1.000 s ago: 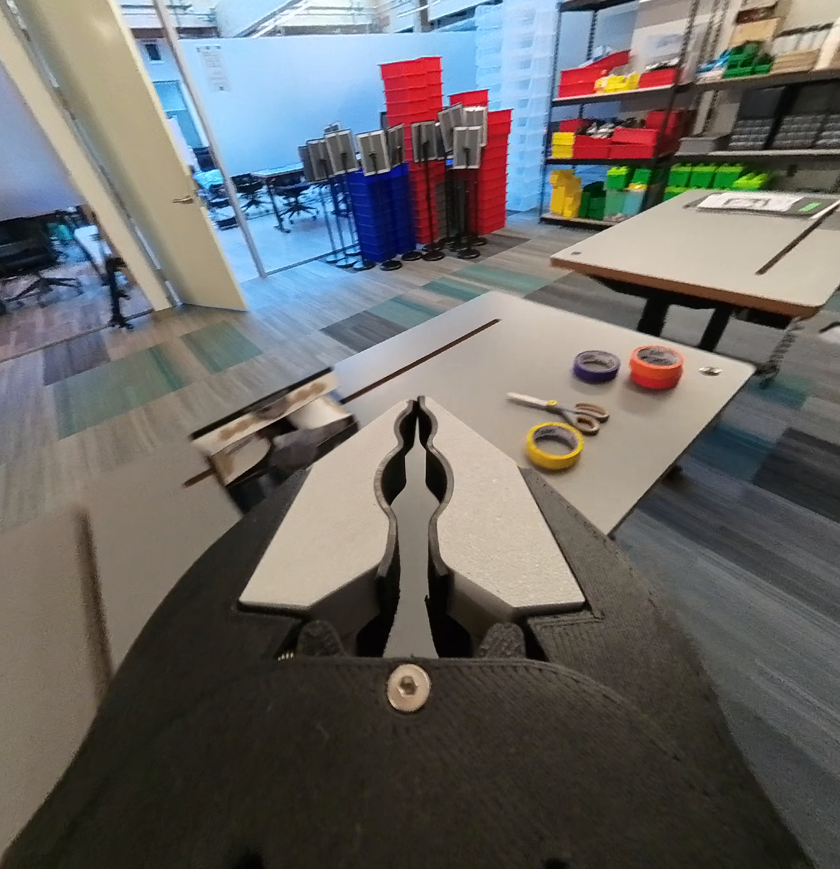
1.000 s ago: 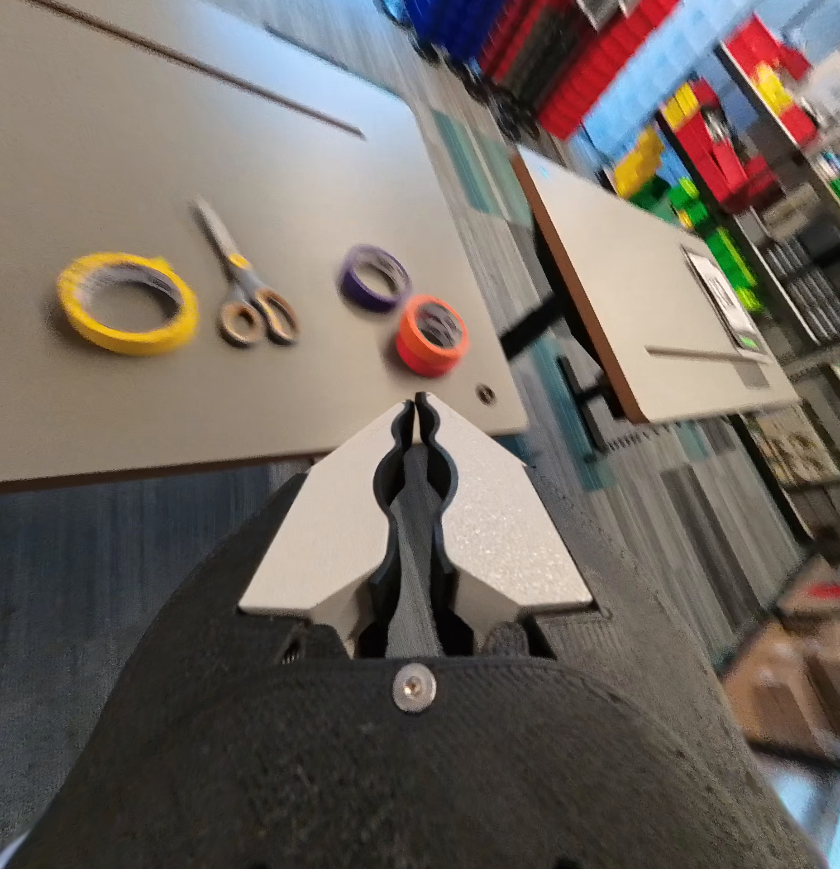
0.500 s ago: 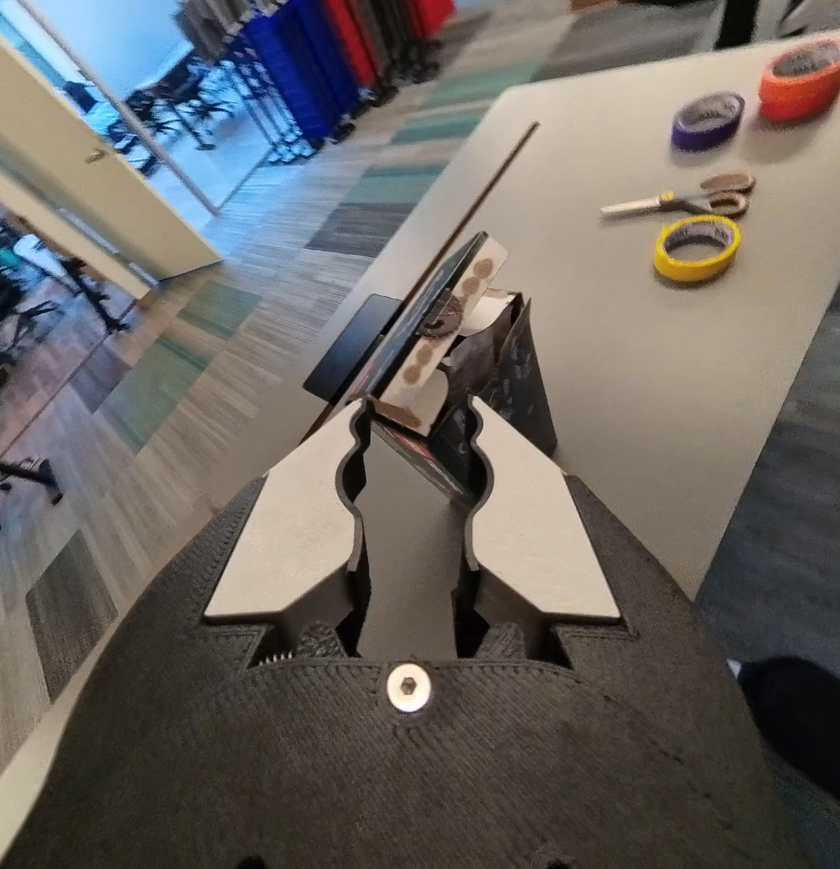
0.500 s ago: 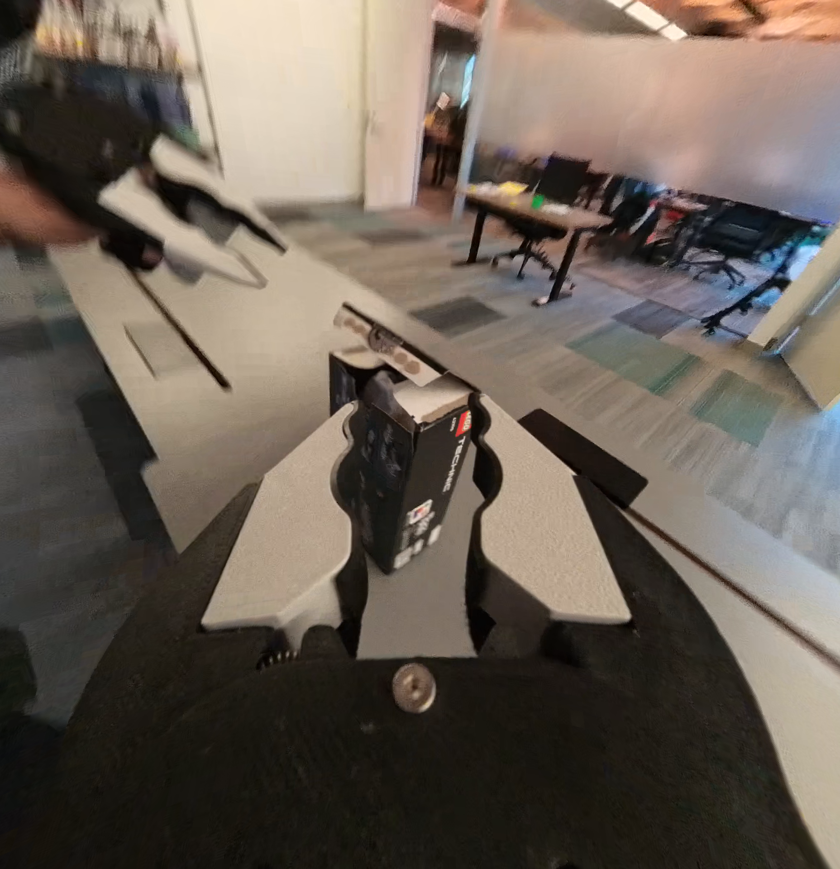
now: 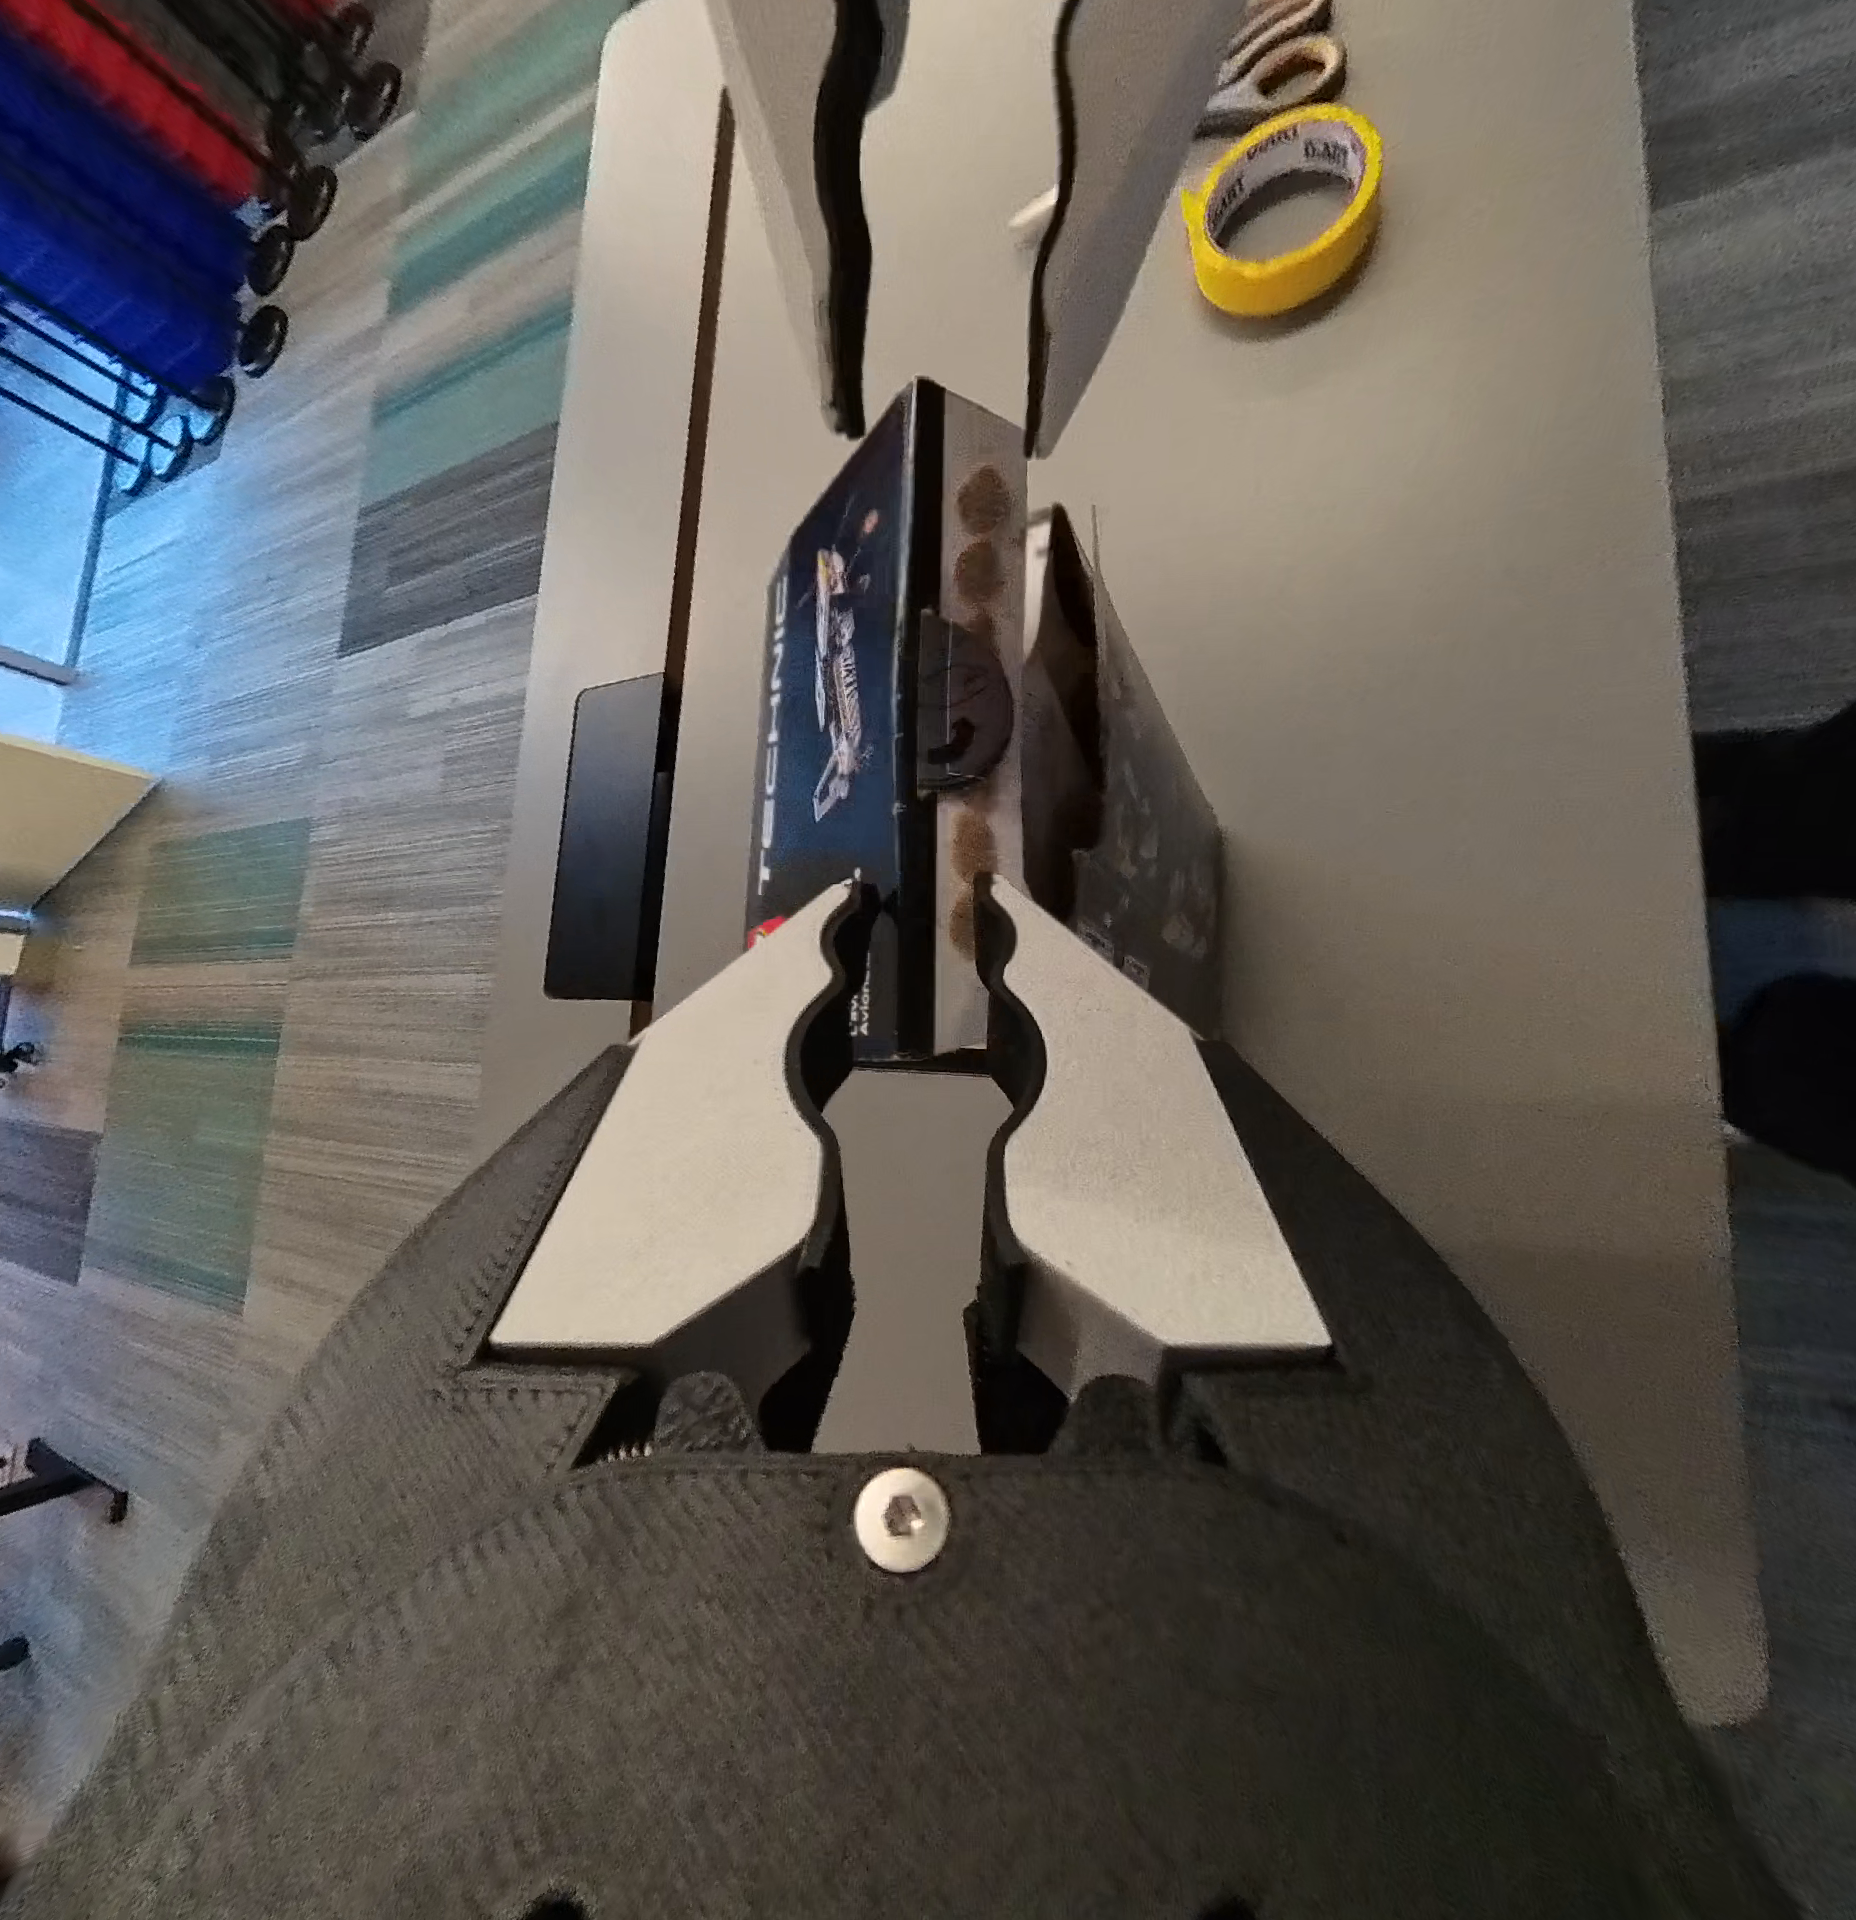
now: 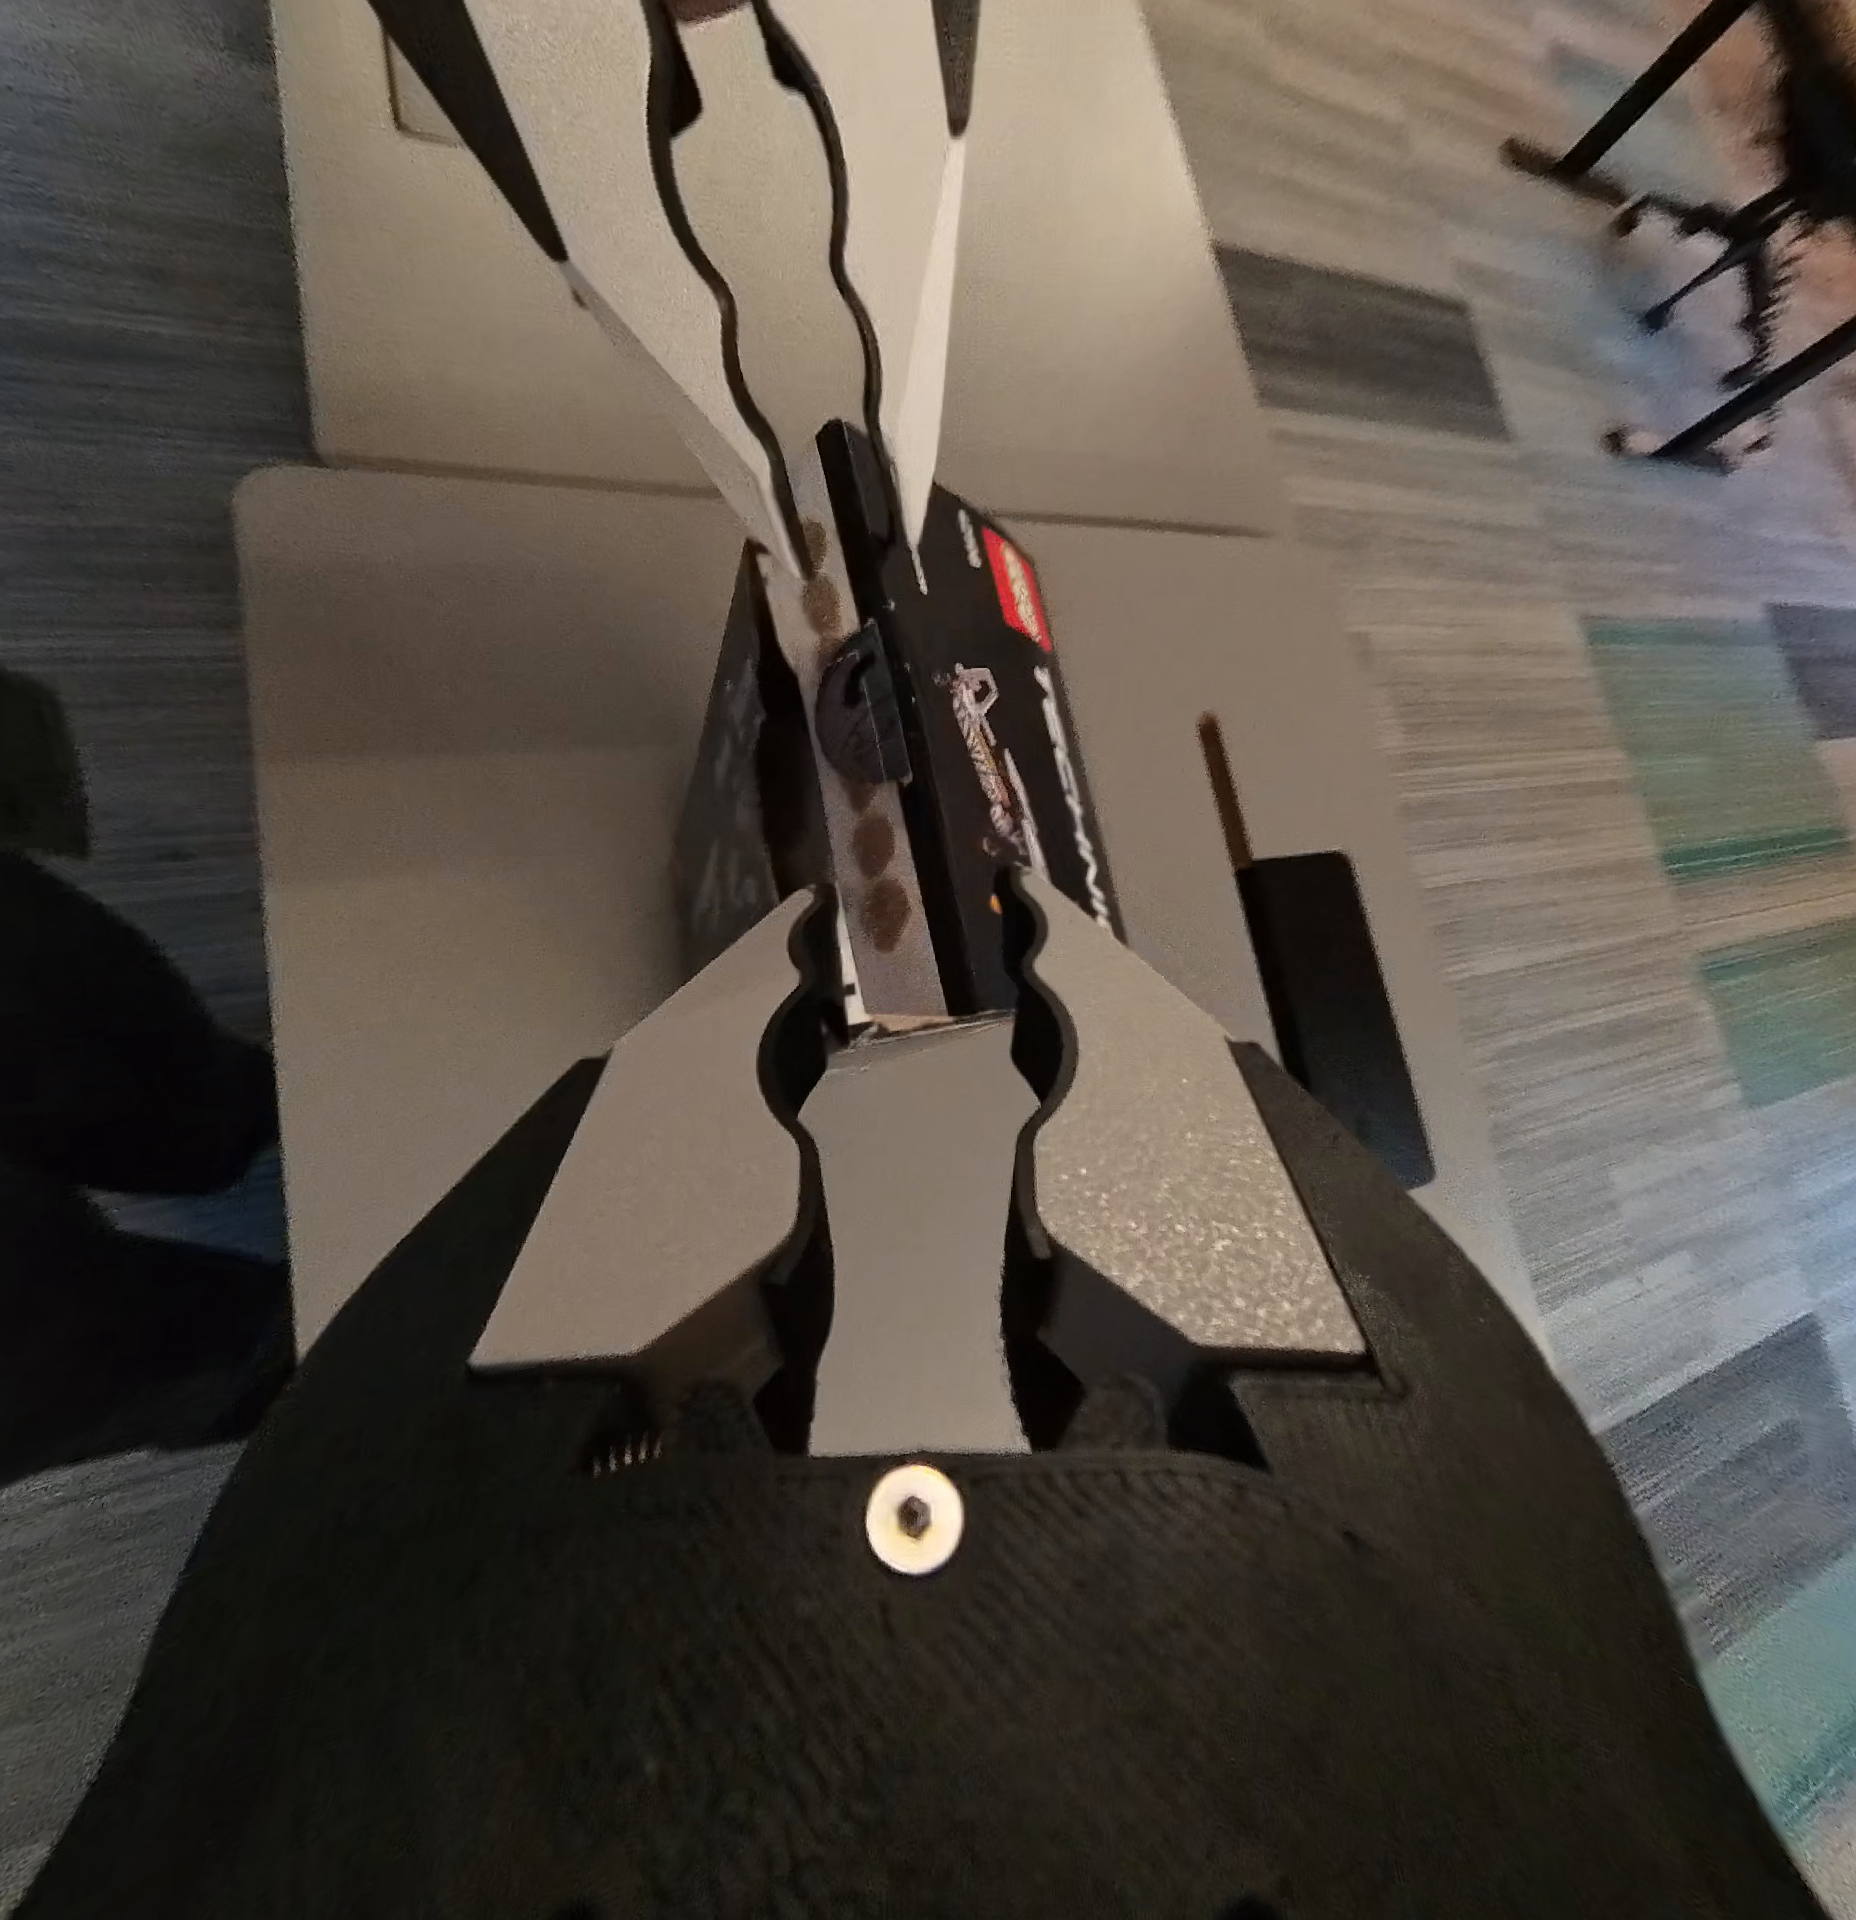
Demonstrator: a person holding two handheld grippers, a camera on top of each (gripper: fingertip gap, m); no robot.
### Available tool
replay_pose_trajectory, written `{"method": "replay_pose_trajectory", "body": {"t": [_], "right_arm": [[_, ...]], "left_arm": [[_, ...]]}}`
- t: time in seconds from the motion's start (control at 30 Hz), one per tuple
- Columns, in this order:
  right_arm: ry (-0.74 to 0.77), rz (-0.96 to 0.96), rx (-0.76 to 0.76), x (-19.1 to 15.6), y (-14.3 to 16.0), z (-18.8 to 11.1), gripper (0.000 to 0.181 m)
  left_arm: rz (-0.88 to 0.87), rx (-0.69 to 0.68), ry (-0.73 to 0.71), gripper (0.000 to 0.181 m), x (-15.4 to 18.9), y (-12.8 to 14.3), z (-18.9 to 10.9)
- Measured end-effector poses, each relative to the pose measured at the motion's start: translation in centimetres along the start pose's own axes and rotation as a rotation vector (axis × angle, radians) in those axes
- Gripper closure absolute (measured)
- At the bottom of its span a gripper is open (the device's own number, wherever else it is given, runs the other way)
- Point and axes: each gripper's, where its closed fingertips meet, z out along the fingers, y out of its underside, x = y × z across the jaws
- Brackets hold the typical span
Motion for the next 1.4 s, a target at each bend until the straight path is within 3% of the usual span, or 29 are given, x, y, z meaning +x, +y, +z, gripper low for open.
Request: {"method": "replay_pose_trajectory", "body": {"t": [0.1, 0.23, 0.37, 0.4, 0.43, 0.5, 0.57, 0.67, 0.73, 0.87, 1.23, 1.4], "right_arm": [[-0.041, 0.007, -0.048, 0.0, 1.0, 0.9, 0.159], [-0.047, 0.013, -0.057, 0.1, 1.3, 1.7, 0.154], [-0.089, -0.011, -0.088, -0.4, 2.0, 2.4, 0.149], [-0.098, -0.005, -0.088, -0.4, 2.0, 2.5, 0.149], [-0.102, 0.001, -0.088, -0.4, 2.1, 2.5, 0.149], [-0.106, -0.002, -0.076, -0.5, 1.9, 2.5, 0.149], [-0.113, -0.014, -0.069, -0.7, 1.9, 2.4, 0.148], [-0.14, -0.016, -0.066, -0.8, 1.7, 2.3, 0.142], [-0.151, -0.021, -0.064, -0.7, 1.3, 2.4, 0.139], [-0.121, -0.047, -0.1, -0.1, 1.8, 3.1, 0.138], [-0.06, -0.189, -0.151, -0.8, 2.4, 3.7, 0.152], [-0.068, -0.166, -0.143, -1.4, 2.7, 3.9, 0.153]], "left_arm": [[0.036, 0.011, -0.003, 0.172, 0.2, 0.1, 0.4], [0.049, 0.025, -0.003, 0.176, 0.6, -0.1, 0.5], [0.088, 0.007, -0.069, 0.164, 0.1, 0.0, 0.8], [0.085, -0.005, -0.061, 0.165, 0.1, 0.2, 0.9], [0.076, 0.0, -0.045, 0.178, 0.3, 0.2, 0.9], [0.018, 0.046, -0.023, 0.18, 0.4, -0.3, 0.7], [-0.067, 0.075, 0.006, 0.145, 0.3, -0.6, 0.6], [-0.113, 0.015, 0.06, 0.124, 0.2, 0.5, 1.0], [-0.121, -0.023, 0.085, 0.124, 0.3, 1.1, 1.3], [-0.141, -0.038, 0.092, 0.145, 0.5, 1.4, 1.9], [-0.069, -0.067, 0.026, 0.151, 0.8, 1.7, 2.0], [-0.079, -0.04, 0.005, 0.149, 1.2, 1.7, 1.9]]}}
